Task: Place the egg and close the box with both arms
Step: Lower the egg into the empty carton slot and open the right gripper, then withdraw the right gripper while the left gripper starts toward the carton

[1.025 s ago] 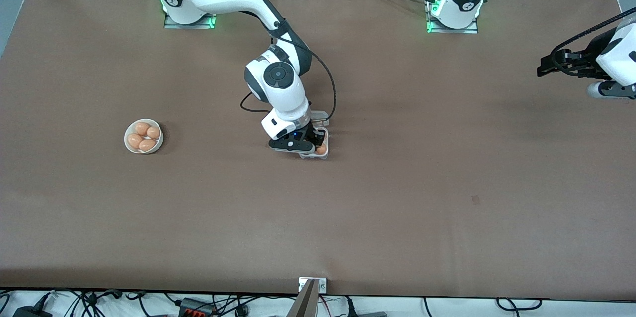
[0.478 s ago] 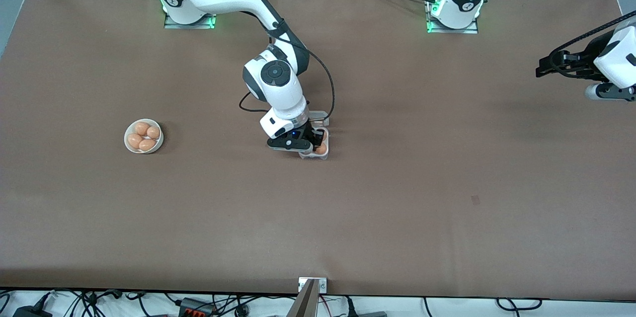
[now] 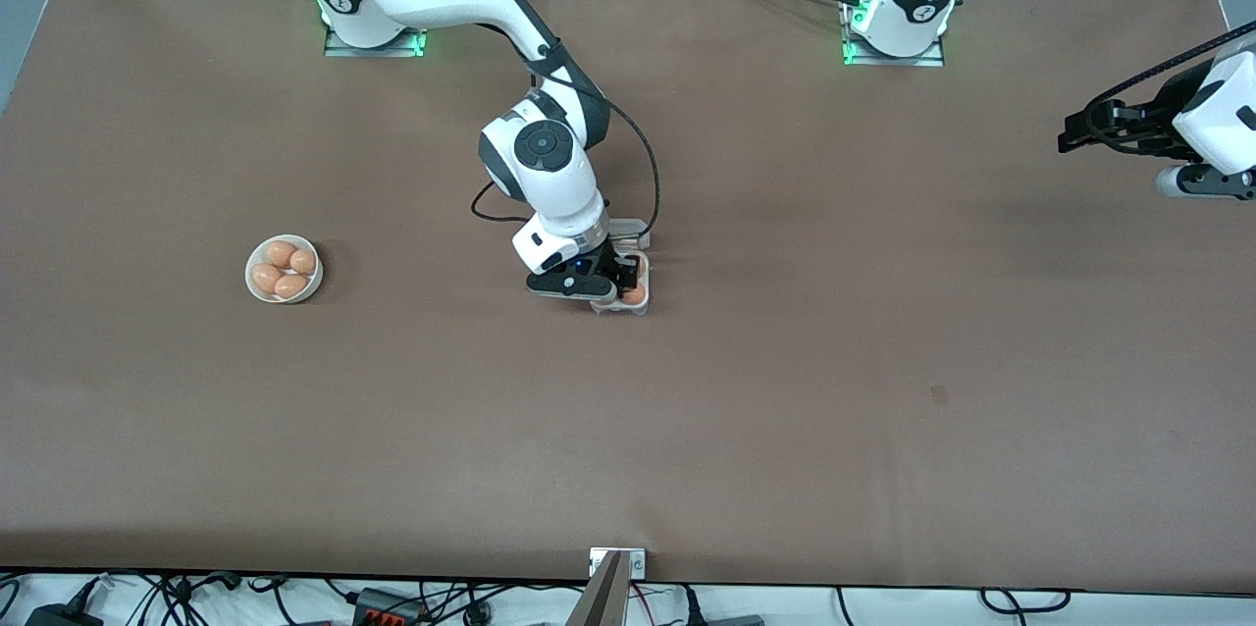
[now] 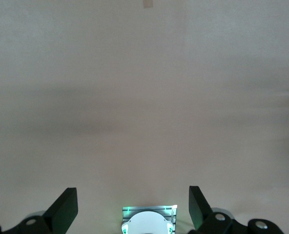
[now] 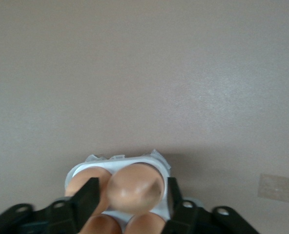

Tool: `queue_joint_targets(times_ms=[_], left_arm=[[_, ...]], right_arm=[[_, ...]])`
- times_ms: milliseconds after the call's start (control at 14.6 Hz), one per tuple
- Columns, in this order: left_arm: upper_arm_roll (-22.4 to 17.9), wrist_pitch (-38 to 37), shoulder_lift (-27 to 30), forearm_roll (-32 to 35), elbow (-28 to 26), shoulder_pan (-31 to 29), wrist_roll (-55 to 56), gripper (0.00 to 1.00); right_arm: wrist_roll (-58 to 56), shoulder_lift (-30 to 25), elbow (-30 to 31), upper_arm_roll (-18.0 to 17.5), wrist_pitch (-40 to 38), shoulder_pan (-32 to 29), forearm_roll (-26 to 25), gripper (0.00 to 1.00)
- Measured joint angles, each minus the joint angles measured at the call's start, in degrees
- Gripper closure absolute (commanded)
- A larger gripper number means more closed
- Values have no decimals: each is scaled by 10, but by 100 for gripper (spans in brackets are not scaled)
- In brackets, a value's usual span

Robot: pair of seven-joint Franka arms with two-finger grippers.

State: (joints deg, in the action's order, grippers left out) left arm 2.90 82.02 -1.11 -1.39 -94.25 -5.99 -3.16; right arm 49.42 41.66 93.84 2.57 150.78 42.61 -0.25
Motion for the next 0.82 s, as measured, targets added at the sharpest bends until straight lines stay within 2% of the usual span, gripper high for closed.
queue_joint_targets(times_ms=[410,615,820], left_arm=[[0,0,0,0,0,0,0,0],[0,0,0,-1,0,0,0,0],[0,-5,0,-5,0,-1,0,0]], right_arm=[[0,-9,-5,4,-15,0,0,0],[-12,-48,-22,29,-128,-1,-1,0],[-93,-111,-32,66,-267,-2,-2,0]])
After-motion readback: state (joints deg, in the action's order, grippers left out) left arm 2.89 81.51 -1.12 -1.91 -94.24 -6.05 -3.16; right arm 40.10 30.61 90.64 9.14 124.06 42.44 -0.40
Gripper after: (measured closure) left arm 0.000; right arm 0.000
